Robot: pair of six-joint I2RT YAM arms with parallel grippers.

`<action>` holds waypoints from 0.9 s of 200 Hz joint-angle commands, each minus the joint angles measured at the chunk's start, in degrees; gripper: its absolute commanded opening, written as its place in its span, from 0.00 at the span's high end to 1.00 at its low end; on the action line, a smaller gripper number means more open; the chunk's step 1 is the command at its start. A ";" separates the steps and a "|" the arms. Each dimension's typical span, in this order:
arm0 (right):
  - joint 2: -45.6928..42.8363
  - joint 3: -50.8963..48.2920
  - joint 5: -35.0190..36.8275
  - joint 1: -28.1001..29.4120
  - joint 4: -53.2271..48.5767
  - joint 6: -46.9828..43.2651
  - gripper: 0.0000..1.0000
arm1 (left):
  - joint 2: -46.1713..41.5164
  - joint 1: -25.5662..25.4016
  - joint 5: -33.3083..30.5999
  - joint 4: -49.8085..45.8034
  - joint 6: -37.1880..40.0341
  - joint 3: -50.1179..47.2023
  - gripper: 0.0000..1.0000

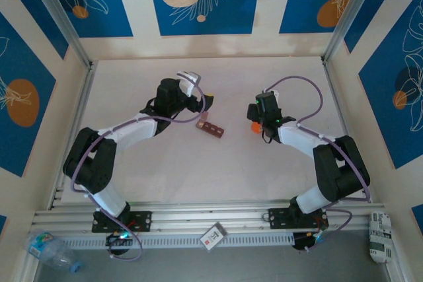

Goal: Sort the pills into containers

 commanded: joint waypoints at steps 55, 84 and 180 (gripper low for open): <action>-4.93 7.26 -6.73 -1.36 -6.35 -0.07 0.18 | -1.75 0.63 -0.35 0.40 1.46 1.18 0.00; -5.89 14.59 -15.46 -1.87 -12.43 -1.88 0.18 | -1.98 0.71 -7.26 7.41 -3.18 -1.12 0.00; 10.50 37.89 -34.73 5.46 -35.09 -4.61 0.18 | 1.12 5.96 -4.70 1.02 -10.09 2.38 0.00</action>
